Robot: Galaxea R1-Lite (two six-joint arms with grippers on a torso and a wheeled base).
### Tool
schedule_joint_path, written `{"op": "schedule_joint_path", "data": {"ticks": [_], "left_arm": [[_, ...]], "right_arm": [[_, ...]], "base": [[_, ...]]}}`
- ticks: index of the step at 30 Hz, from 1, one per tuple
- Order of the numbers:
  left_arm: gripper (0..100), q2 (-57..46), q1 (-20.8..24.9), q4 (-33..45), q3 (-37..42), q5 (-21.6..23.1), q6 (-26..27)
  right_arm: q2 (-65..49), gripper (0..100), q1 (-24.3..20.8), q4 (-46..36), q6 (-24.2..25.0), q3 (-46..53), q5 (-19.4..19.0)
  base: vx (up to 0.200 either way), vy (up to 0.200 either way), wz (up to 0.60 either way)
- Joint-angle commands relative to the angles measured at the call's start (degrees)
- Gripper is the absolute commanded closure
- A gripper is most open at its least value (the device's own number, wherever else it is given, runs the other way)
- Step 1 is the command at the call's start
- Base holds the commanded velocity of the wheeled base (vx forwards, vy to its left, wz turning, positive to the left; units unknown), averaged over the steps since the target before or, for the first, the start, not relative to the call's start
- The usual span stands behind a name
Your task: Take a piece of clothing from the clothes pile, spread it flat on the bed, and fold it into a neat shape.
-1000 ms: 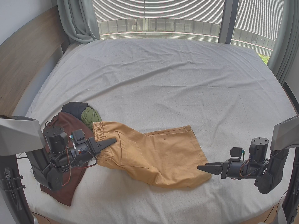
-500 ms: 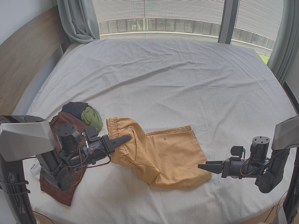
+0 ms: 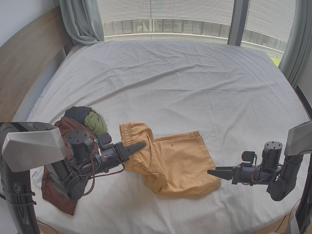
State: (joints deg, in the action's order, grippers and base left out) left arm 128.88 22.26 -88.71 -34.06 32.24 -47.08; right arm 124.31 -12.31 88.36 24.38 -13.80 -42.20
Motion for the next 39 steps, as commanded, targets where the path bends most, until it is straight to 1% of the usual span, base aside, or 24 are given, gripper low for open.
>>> {"op": "schedule_joint_path", "data": {"ticks": [1,9,17,22,27,39], "left_arm": [[100,1.8,1.0,-0.1,-1.0,-0.2,0.1],[100,3.0,1.6,0.0,-3.7,-0.1,0.0],[100,4.5,3.9,0.2,-7.2,-0.5,0.0],[100,5.8,5.2,0.6,-9.2,-0.5,-1.2],[100,6.4,5.9,2.1,-11.8,-0.5,-3.2],[100,8.8,8.9,4.5,-16.9,-0.6,-3.4]], "right_arm": [[-0.8,0,0.8,0.0,0.0,-0.2,0.0],[-2.4,0,2.1,0.0,0.1,-0.4,0.0],[-2.5,0,2.6,0.0,0.1,-0.8,0.0],[-2.5,0,3.9,0.0,0.1,-1.5,0.0],[-2.6,0,4.1,0.0,0.0,-1.8,0.1],[-4.0,0,5.8,-0.1,0.2,-2.8,-0.1]], "base": [[0.000,0.000,0.00],[0.000,0.000,0.00],[0.000,0.000,0.00],[0.000,0.000,0.00],[0.000,0.000,0.00],[0.000,0.000,0.00]]}}
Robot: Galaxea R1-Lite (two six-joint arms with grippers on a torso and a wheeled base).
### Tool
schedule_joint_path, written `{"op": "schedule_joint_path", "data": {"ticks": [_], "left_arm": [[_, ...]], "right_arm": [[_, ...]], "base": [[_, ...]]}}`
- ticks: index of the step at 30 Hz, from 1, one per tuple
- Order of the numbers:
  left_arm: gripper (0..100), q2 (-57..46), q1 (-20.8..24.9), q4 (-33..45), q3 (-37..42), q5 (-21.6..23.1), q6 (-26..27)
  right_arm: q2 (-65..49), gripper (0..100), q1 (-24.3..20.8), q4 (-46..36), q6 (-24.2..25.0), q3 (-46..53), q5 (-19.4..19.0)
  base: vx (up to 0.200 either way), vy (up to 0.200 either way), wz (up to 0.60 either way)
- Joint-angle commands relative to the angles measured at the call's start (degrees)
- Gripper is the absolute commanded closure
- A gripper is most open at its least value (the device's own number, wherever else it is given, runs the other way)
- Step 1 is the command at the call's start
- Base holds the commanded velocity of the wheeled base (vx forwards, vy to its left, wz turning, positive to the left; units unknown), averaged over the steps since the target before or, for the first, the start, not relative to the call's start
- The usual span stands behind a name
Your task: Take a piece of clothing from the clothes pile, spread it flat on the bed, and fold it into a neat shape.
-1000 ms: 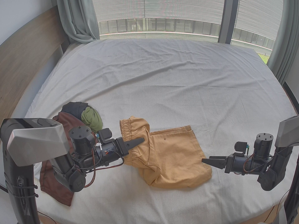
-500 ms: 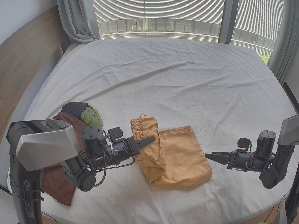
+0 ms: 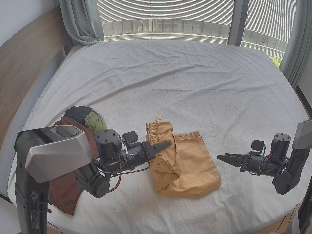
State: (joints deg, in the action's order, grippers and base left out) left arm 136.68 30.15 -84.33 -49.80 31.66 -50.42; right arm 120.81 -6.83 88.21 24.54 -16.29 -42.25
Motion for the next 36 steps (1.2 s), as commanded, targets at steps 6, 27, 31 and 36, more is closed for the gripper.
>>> {"op": "schedule_joint_path", "data": {"ticks": [6,27,31,36], "left_arm": [[100,1.0,1.2,1.6,-2.7,0.0,0.0],[100,6.1,4.0,5.1,-8.9,-0.1,-0.1],[100,6.4,4.0,5.2,-9.7,-0.4,-0.1],[0,6.7,4.0,5.1,-10.4,-1.1,0.0]], "right_arm": [[-0.6,0,0.6,0.0,0.1,-0.5,0.0],[-0.6,0,1.1,0.1,0.1,-0.9,0.0],[-0.7,0,1.1,0.1,0.1,-0.9,0.0],[-0.6,0,1.1,0.1,0.1,-0.9,0.0]], "base": [[0.000,0.000,0.00],[0.000,0.000,0.00],[0.000,0.000,0.00],[0.000,0.000,0.00]]}}
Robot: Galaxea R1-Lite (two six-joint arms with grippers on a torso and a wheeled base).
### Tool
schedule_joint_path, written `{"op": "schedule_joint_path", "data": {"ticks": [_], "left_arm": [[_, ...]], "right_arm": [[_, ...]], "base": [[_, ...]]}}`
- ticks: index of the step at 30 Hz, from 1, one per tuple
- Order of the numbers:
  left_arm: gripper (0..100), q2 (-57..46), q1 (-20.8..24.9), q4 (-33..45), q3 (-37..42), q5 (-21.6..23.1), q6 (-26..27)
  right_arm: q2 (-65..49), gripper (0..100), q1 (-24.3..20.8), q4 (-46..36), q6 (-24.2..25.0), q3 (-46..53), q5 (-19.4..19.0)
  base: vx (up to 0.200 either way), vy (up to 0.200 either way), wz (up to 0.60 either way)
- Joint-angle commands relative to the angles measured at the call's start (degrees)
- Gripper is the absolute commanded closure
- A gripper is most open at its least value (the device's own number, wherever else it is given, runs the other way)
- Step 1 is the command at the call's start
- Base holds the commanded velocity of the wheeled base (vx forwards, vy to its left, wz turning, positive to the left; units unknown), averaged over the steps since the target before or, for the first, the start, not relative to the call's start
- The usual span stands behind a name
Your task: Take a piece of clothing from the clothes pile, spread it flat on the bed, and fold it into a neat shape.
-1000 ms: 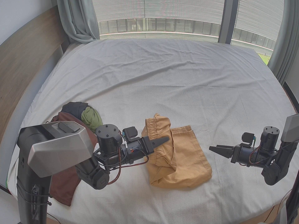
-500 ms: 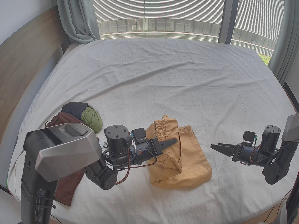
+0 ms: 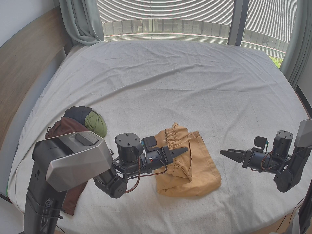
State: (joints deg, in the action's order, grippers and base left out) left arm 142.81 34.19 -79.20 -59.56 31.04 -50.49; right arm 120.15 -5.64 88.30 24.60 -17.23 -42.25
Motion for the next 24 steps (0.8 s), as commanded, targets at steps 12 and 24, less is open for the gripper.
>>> {"op": "schedule_joint_path", "data": {"ticks": [12,24], "left_arm": [[0,-0.5,-0.6,-1.8,-0.3,-3.7,0.0],[0,-7.5,-2.6,-7.7,8.5,-3.9,0.2]], "right_arm": [[0.0,0,-0.1,0.0,0.0,0.1,0.0],[0.6,0,-0.9,-0.1,-0.3,0.7,0.1]], "base": [[0.000,0.000,0.00],[0.000,0.000,0.00]]}}
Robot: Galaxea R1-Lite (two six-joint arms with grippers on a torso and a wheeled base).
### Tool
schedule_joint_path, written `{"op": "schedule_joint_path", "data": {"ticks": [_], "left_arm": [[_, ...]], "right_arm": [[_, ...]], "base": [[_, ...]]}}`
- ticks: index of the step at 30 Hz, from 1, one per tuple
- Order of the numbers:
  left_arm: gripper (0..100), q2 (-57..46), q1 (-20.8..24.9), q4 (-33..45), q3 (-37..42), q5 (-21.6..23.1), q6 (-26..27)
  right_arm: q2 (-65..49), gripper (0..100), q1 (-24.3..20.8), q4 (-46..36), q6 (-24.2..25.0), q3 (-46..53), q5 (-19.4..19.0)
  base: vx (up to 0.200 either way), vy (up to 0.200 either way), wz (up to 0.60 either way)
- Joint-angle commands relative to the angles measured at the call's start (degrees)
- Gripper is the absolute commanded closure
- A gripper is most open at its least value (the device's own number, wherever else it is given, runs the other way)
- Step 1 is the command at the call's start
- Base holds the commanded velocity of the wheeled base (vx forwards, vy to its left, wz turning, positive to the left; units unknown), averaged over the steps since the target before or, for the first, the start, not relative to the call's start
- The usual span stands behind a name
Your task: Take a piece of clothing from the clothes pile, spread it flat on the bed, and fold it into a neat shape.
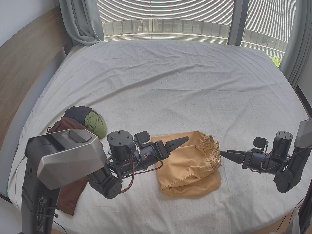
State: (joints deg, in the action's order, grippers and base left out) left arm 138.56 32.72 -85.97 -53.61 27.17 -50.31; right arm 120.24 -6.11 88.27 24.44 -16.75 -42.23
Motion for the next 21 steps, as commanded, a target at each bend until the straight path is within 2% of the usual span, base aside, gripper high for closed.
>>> {"op": "schedule_joint_path", "data": {"ticks": [1,11,15,17,21], "left_arm": [[0,-5.5,-2.0,-2.3,5.1,0.0,0.1],[0,-18.6,-10.5,-2.6,16.5,1.1,1.0],[0,-23.2,-13.0,-2.5,22.3,4.4,2.3],[0,-25.5,-15.2,-2.5,27.2,7.5,4.7],[0,-27.4,-18.3,-2.6,31.3,8.4,7.8]], "right_arm": [[0.7,0,-0.4,0.0,-0.3,0.4,0.1],[6.2,0,0.4,0.0,-0.7,1.1,0.7],[6.7,0,0.4,0.0,-0.7,1.3,0.7],[6.7,0,0.3,0.0,-0.7,1.6,0.7],[6.6,0,0.0,0.0,-0.8,1.7,0.7]], "base": [[0.000,0.000,0.00],[0.000,0.000,0.00],[0.000,0.000,0.00],[0.000,0.000,0.00],[0.000,0.000,0.00]]}}
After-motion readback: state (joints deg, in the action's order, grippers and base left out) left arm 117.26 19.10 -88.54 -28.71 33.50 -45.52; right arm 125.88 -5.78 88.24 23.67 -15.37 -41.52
